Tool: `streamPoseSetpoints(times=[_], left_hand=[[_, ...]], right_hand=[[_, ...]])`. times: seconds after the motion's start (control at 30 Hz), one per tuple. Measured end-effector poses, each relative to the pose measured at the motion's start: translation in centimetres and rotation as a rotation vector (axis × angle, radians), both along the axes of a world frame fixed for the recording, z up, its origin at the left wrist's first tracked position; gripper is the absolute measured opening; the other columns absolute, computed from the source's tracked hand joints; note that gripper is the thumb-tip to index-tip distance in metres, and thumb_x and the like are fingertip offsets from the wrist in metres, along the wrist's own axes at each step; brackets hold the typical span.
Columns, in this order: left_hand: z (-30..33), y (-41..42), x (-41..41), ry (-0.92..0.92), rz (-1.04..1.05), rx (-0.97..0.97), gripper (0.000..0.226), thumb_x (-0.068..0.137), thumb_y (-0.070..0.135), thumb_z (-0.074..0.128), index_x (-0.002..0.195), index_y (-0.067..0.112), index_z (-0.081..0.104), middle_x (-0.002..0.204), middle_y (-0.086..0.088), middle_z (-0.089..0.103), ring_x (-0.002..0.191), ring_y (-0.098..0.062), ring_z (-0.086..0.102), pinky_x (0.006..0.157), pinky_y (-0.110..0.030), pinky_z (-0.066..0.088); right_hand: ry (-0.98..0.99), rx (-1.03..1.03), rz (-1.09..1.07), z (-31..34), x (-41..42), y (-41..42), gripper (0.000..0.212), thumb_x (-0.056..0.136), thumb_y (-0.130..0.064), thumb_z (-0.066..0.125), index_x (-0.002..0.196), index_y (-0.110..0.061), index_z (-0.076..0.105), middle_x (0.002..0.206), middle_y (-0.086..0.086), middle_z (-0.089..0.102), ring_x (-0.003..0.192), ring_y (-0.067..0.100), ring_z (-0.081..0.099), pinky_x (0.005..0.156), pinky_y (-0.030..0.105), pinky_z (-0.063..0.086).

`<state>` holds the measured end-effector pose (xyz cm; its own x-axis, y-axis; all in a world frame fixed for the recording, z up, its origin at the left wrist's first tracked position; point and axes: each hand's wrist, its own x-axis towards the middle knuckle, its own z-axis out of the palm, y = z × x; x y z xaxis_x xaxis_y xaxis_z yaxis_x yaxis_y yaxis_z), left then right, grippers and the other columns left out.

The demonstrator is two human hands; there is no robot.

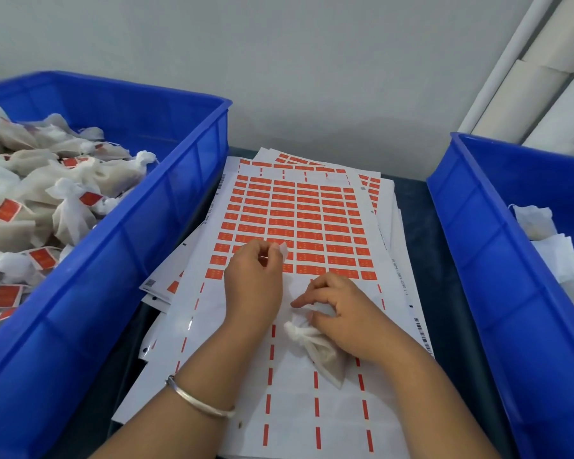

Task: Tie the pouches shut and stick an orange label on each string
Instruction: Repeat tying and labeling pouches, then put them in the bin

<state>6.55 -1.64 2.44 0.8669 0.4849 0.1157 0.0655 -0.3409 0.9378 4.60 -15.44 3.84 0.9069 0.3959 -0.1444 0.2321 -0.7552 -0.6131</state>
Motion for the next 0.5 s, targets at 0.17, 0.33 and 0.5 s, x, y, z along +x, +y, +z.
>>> streamPoseSetpoints(times=[0.17, 0.33, 0.5], left_hand=[[-0.07, 0.06, -0.04, -0.002, -0.001, -0.004, 0.023, 0.091, 0.038, 0.053, 0.069, 0.036, 0.05, 0.069, 0.024, 0.053, 0.059, -0.002, 0.056, 0.038, 0.003, 0.03], [0.0, -0.01, -0.07, 0.005, 0.002, -0.006, 0.023, 0.09, 0.038, 0.053, 0.068, 0.035, 0.051, 0.067, 0.024, 0.053, 0.058, -0.001, 0.057, 0.039, 0.003, 0.029], [0.27, -0.04, -0.07, 0.021, -0.004, -0.023, 0.023, 0.09, 0.038, 0.053, 0.068, 0.035, 0.051, 0.067, 0.023, 0.054, 0.057, 0.0, 0.057, 0.036, 0.001, 0.029]], right_hand=[[0.0, -0.03, 0.003, 0.1, -0.29, 0.23, 0.011, 0.091, -0.031, 0.061, 0.098, -0.037, 0.067, 0.11, -0.023, 0.041, 0.108, 0.001, 0.039, 0.093, 0.017, 0.031], [-0.027, -0.052, 0.016, 0.3, -0.37, 0.27, 0.008, 0.092, -0.031, 0.06, 0.096, -0.034, 0.066, 0.112, -0.021, 0.044, 0.109, 0.002, 0.04, 0.093, 0.016, 0.031], [-0.025, 0.016, -0.002, 0.53, -0.47, 0.24, 0.008, 0.097, -0.028, 0.051, 0.094, -0.035, 0.053, 0.107, -0.02, 0.049, 0.1, 0.003, 0.049, 0.083, 0.008, 0.036]])
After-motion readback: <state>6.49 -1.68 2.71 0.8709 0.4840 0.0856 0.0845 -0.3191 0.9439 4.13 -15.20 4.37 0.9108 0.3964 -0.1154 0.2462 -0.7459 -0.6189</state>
